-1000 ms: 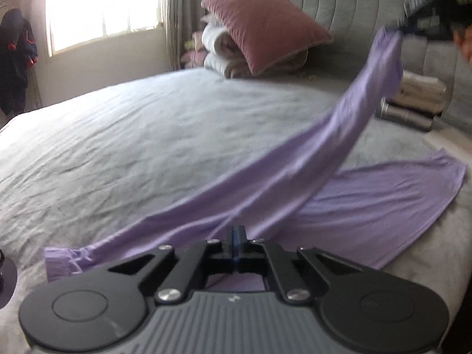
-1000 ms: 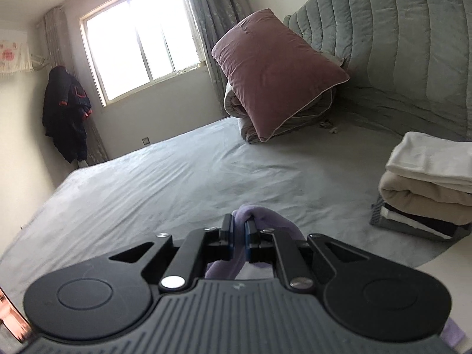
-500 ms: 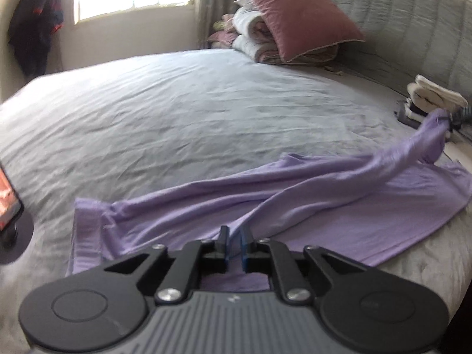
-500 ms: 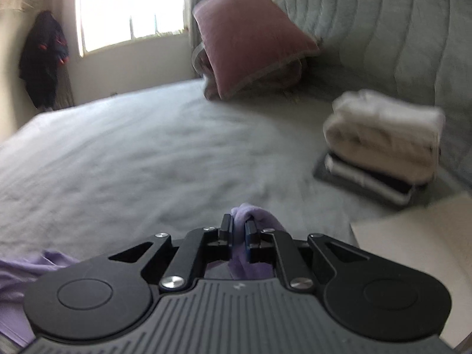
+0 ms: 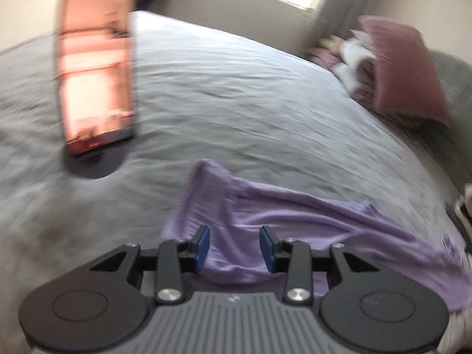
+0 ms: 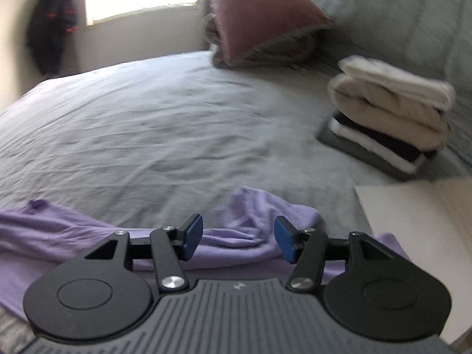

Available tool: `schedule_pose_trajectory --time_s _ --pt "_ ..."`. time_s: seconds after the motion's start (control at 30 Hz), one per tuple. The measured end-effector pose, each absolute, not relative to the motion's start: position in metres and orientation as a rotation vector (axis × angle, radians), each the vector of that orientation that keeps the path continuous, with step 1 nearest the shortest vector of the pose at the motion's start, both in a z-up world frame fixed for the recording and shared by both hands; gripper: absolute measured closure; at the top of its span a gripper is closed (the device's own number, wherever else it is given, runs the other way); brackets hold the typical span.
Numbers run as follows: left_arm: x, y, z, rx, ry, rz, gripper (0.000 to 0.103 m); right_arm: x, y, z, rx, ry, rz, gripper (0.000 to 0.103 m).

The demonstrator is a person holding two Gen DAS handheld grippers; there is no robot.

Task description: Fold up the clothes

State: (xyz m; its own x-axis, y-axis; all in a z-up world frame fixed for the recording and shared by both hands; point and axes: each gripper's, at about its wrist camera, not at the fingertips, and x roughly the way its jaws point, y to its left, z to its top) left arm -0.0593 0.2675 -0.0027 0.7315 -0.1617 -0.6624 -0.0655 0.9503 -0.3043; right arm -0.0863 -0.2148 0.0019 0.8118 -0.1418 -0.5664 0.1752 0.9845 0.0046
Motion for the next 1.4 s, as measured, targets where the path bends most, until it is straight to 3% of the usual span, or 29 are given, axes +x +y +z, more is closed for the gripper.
schedule_pose_trajectory --time_s 0.37,0.63,0.87,0.97,1.1,1.4 --pt "-0.062 0.294 -0.008 -0.372 0.818 -0.002 0.068 -0.070 -0.129 0.004 0.089 0.613 0.259 0.045" --pt "-0.067 0.304 -0.007 -0.468 0.818 -0.069 0.075 -0.040 -0.057 -0.009 -0.032 0.645 0.509 0.053" --pt "-0.066 0.306 -0.015 -0.482 0.845 -0.078 0.077 -0.020 -0.021 -0.024 -0.136 0.677 0.592 0.068" --pt "-0.066 0.304 -0.018 -0.483 0.835 -0.067 0.089 -0.018 -0.013 -0.029 -0.185 0.678 0.589 0.089" --pt "-0.066 0.301 -0.015 -0.478 0.791 -0.046 0.097 -0.024 -0.010 -0.030 -0.207 0.668 0.607 0.098" --pt "-0.064 0.308 -0.010 -0.509 0.726 0.013 0.098 -0.051 -0.008 -0.020 -0.285 0.608 0.636 0.102"
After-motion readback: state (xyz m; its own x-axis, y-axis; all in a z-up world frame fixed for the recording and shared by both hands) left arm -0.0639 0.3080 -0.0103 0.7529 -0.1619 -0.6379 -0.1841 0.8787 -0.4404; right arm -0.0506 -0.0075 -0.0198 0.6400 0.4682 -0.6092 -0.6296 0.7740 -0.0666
